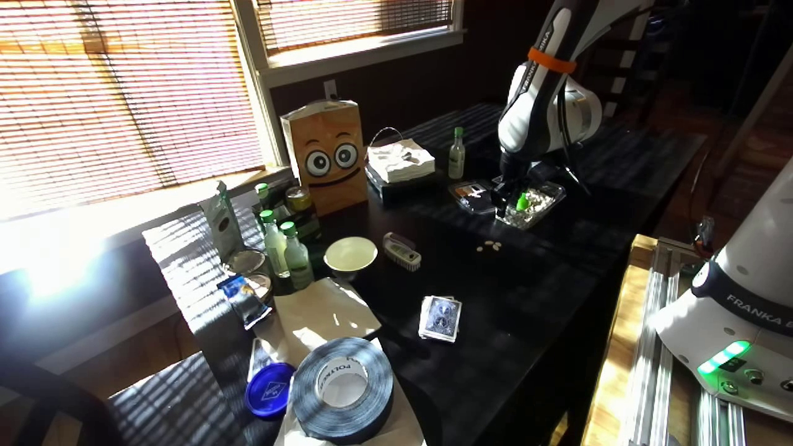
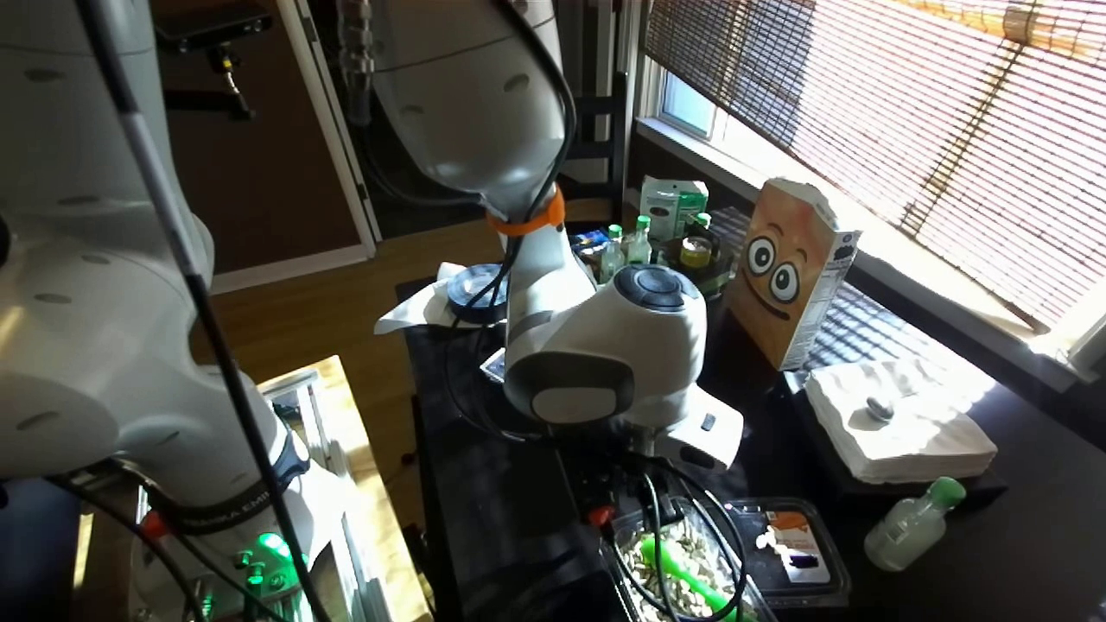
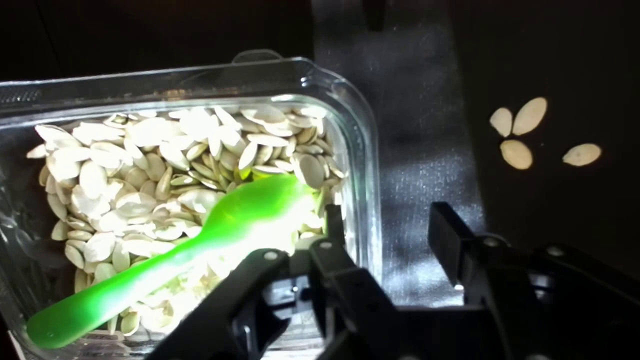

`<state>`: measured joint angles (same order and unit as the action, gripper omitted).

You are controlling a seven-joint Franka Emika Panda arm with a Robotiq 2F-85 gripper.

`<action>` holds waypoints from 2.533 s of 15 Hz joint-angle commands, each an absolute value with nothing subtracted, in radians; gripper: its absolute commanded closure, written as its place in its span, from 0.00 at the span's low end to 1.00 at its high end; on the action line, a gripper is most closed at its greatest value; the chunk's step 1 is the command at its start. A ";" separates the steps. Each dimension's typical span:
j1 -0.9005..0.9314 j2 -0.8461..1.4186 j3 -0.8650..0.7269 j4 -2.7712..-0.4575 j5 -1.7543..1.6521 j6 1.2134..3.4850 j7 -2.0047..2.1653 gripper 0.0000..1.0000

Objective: Move the lunchbox to the left

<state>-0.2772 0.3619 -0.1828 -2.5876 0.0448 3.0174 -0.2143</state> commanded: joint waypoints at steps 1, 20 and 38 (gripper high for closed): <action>-0.248 0.397 -0.207 -2.583 0.010 3.048 -0.162 0.76; 0.419 0.352 -0.762 -2.588 -0.142 3.062 0.131 0.99; 0.486 0.354 -0.549 -2.469 -0.234 2.894 0.310 0.99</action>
